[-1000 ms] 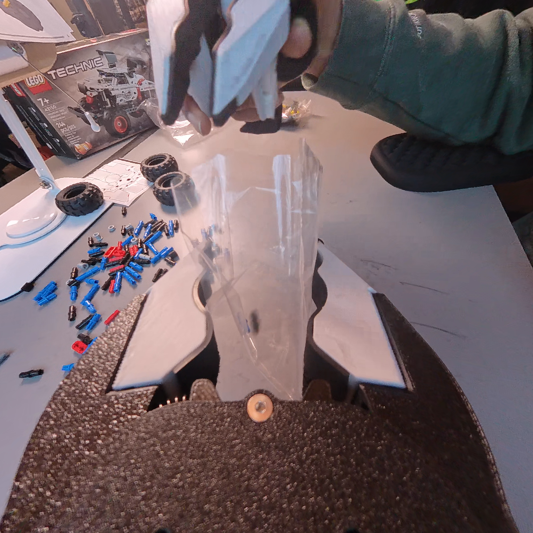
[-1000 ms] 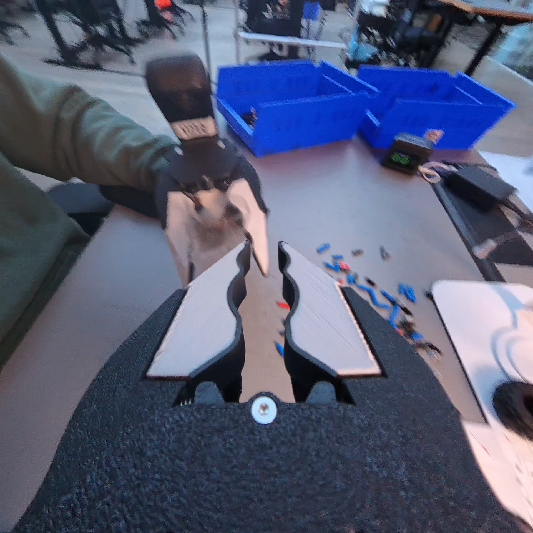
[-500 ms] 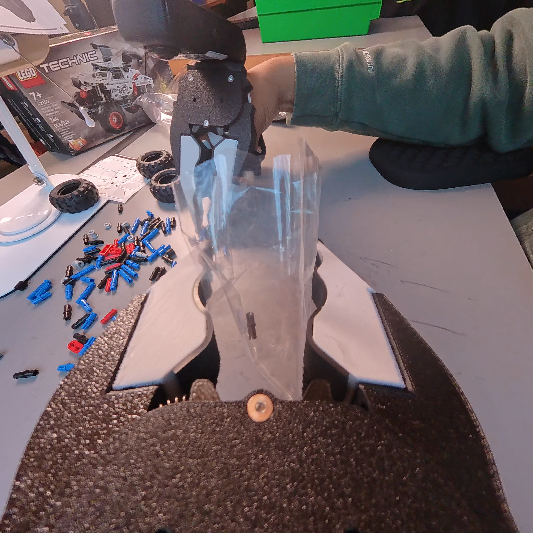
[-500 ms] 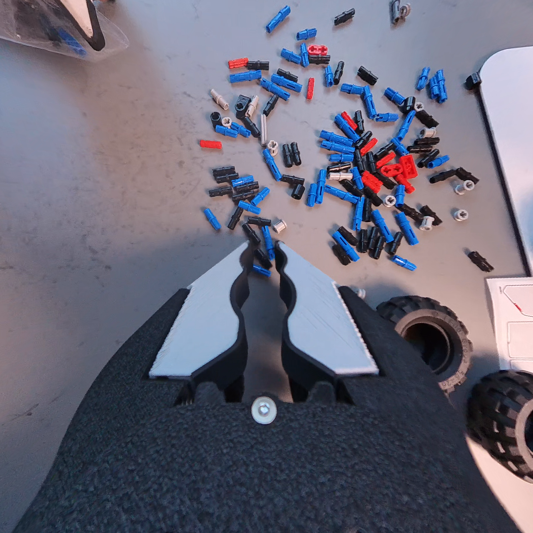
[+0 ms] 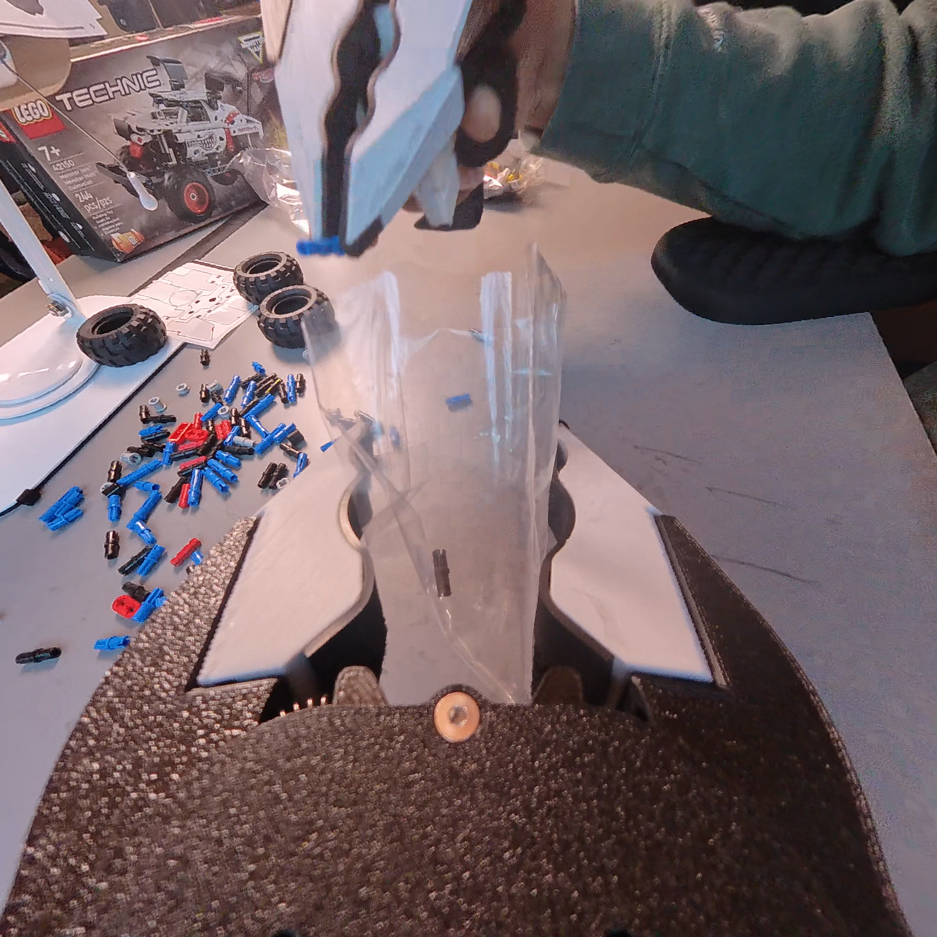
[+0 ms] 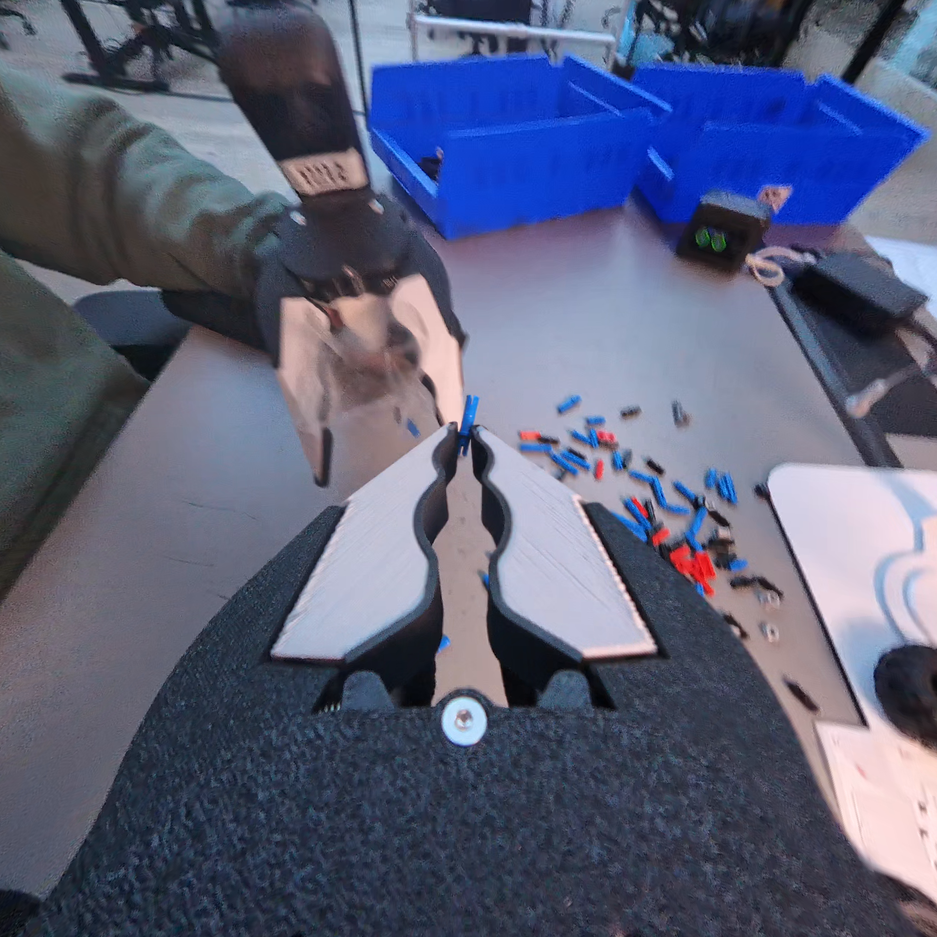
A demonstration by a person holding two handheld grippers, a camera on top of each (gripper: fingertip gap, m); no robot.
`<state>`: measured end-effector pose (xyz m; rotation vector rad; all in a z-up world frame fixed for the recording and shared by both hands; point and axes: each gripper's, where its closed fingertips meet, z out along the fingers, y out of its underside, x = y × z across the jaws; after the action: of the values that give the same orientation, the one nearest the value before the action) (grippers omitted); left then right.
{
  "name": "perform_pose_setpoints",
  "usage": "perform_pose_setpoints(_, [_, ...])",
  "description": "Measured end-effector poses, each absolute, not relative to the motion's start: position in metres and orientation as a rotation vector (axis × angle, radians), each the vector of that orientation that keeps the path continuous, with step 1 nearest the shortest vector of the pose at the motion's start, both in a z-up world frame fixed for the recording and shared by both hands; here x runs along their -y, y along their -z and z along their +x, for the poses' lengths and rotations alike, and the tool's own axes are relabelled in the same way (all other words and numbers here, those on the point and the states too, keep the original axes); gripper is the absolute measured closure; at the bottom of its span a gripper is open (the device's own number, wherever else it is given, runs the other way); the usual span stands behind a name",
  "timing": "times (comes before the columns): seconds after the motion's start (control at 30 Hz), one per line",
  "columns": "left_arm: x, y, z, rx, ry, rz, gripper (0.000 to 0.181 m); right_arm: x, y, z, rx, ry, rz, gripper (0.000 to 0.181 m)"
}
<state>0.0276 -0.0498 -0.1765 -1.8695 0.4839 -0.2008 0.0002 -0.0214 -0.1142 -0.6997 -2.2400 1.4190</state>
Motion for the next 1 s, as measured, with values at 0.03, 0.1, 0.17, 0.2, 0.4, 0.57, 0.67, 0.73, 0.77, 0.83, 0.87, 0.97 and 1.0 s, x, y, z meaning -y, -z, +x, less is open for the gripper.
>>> perform_pose_setpoints(0.03, [0.049,0.176,0.028,-0.485,0.203,-1.868,0.113,0.035,0.106,0.005,2.260,-1.412,-0.641,0.178])
perform_pose_setpoints(0.1, [0.048,0.176,0.030,-0.488,0.206,-1.863,0.113,0.057,0.110,0.011,2.327,-1.330,-0.563,0.177])
perform_pose_setpoints(0.17, [0.049,0.176,0.030,-0.493,0.201,-1.866,0.113,0.075,0.113,0.014,2.338,-1.341,-0.511,0.167])
perform_pose_setpoints(0.2, [0.049,0.176,0.031,-0.493,0.200,-1.866,0.113,0.077,0.111,0.015,2.336,-1.365,-0.507,0.161])
perform_pose_setpoints(0.4, [0.050,0.172,0.028,-0.468,0.208,-1.853,0.113,-0.022,0.147,0.027,2.437,-0.921,-0.799,0.166])
perform_pose_setpoints(0.57, [0.050,0.172,0.027,-0.470,0.208,-1.855,0.113,-0.085,0.227,0.093,2.642,-0.598,-1.061,0.159])
perform_pose_setpoints(0.67, [0.048,0.174,0.029,-0.477,0.210,-1.859,0.113,-0.089,0.239,0.107,2.602,-0.645,-1.118,0.156])
perform_pose_setpoints(0.73, [0.047,0.176,0.029,-0.482,0.210,-1.867,0.113,-0.087,0.239,0.105,2.558,-0.691,-1.111,0.158])
perform_pose_setpoints(0.77, [0.047,0.177,0.030,-0.485,0.208,-1.870,0.113,-0.085,0.239,0.105,2.548,-0.708,-1.112,0.159])
perform_pose_setpoints(0.83, [0.047,0.177,0.030,-0.488,0.205,-1.869,0.113,-0.084,0.240,0.103,2.536,-0.717,-1.115,0.162])
perform_pose_setpoints(0.87, [0.047,0.177,0.030,-0.488,0.206,-1.869,0.113,-0.083,0.240,0.103,2.534,-0.720,-1.112,0.166])
perform_pose_setpoints(0.97, [0.048,0.177,0.030,-0.489,0.207,-1.870,0.113,-0.083,0.240,0.104,2.534,-0.719,-1.126,0.167])
perform_pose_setpoints(1.0, [0.048,0.177,0.031,-0.490,0.207,-1.871,0.113,-0.082,0.239,0.102,2.536,-0.716,-1.119,0.167])
